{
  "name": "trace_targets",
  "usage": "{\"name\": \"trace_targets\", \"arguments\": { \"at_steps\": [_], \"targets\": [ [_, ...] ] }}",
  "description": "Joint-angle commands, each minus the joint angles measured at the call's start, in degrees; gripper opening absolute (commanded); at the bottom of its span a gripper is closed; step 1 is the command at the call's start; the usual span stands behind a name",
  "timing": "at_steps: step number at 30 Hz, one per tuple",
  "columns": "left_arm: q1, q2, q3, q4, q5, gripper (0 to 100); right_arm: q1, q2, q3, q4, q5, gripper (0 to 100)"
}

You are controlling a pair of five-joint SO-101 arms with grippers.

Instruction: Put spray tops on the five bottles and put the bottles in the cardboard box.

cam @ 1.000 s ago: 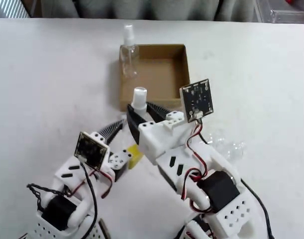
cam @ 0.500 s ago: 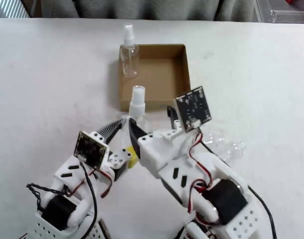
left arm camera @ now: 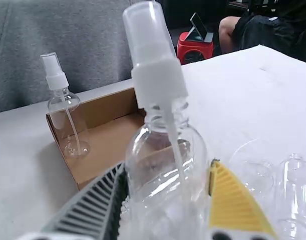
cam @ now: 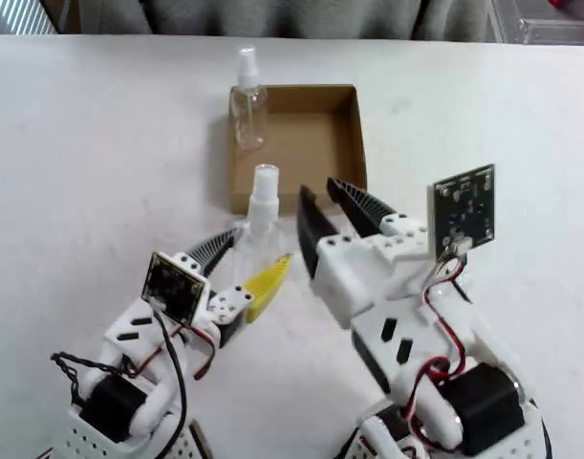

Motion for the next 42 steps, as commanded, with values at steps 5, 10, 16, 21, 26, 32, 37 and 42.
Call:
{"name": "trace_targets", "arguments": {
  "at_steps": [5, 10, 16, 21, 26, 32, 37, 42],
  "targets": [
    [0.13, -0.66, -0.70, -1.76, -0.44, 16, 4.62, 9.19, 2.20, -15.78, 1.14, 2.1],
    [0.13, -0.66, -0.70, -1.76, -0.44, 16, 1.01, 16.75, -2.90, -17.71, 1.14, 1.5],
    [0.13, -0.66, -0.62, -1.76, -0.44, 16, -1.36, 21.85, -6.07, -14.29, 1.14, 1.5],
    [0.04, -0.66, -0.62, -1.76, -0.44, 16, -5.05, 20.26, -6.24, -7.87, 1.14, 1.5],
    [0.04, -0.66, -0.62, -1.76, -0.44, 16, -5.23, 15.78, -6.07, -6.55, 1.14, 1.5],
    [0.04, -0.66, -0.62, -1.76, -0.44, 16, -4.70, 14.81, -5.98, -6.90, 1.14, 1.5],
    [0.04, -0.66, -0.62, -1.76, -0.44, 16, -1.71, 12.70, -6.24, -6.73, 1.14, 1.5],
    [-0.57, -0.40, -0.70, -4.13, 0.00, 16, 2.42, 10.86, -5.80, -2.51, 1.14, 1.5]
  ]
}}
